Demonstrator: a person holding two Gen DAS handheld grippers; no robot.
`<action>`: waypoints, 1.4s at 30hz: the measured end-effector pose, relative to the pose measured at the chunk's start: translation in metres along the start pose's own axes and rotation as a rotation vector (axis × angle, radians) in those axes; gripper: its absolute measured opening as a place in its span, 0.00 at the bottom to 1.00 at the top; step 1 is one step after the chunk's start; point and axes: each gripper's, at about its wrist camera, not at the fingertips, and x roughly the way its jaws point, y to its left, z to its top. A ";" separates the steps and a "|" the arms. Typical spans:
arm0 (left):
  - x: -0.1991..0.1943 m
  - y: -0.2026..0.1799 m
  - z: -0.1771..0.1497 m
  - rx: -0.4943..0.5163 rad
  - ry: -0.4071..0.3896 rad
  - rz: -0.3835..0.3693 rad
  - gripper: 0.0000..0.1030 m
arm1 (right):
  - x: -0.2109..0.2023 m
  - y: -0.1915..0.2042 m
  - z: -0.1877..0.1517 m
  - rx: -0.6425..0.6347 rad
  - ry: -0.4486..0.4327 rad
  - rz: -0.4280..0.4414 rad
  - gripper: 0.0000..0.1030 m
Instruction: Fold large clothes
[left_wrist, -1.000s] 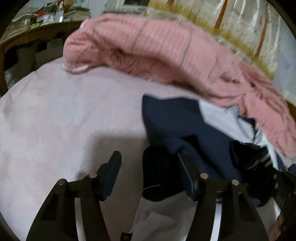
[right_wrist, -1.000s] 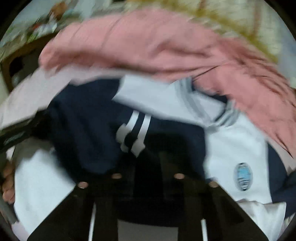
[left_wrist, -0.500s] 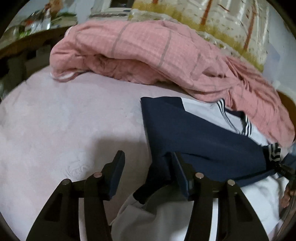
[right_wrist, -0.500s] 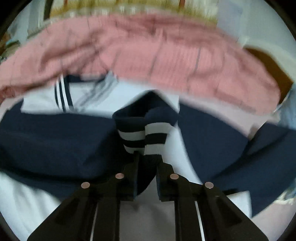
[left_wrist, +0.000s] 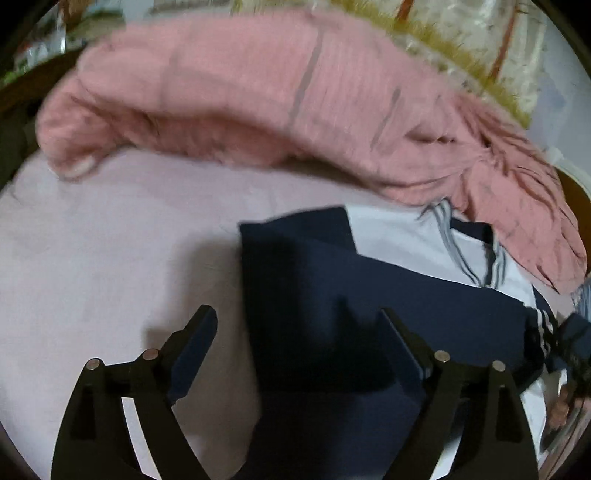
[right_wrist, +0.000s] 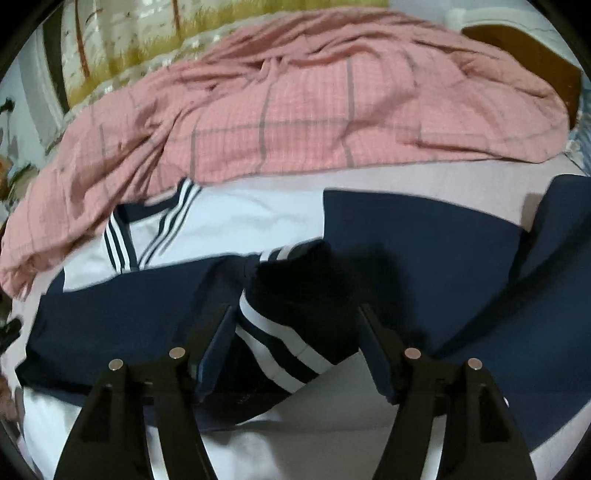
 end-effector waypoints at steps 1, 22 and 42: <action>0.009 0.001 0.000 -0.010 0.004 -0.006 0.84 | 0.001 0.001 0.001 -0.012 0.001 -0.013 0.67; 0.022 0.045 -0.004 -0.158 -0.051 0.003 0.10 | 0.036 0.000 -0.001 0.026 0.074 -0.053 0.20; -0.059 0.022 -0.103 -0.051 -0.073 0.061 0.10 | -0.029 0.084 0.000 -0.177 -0.049 -0.032 0.54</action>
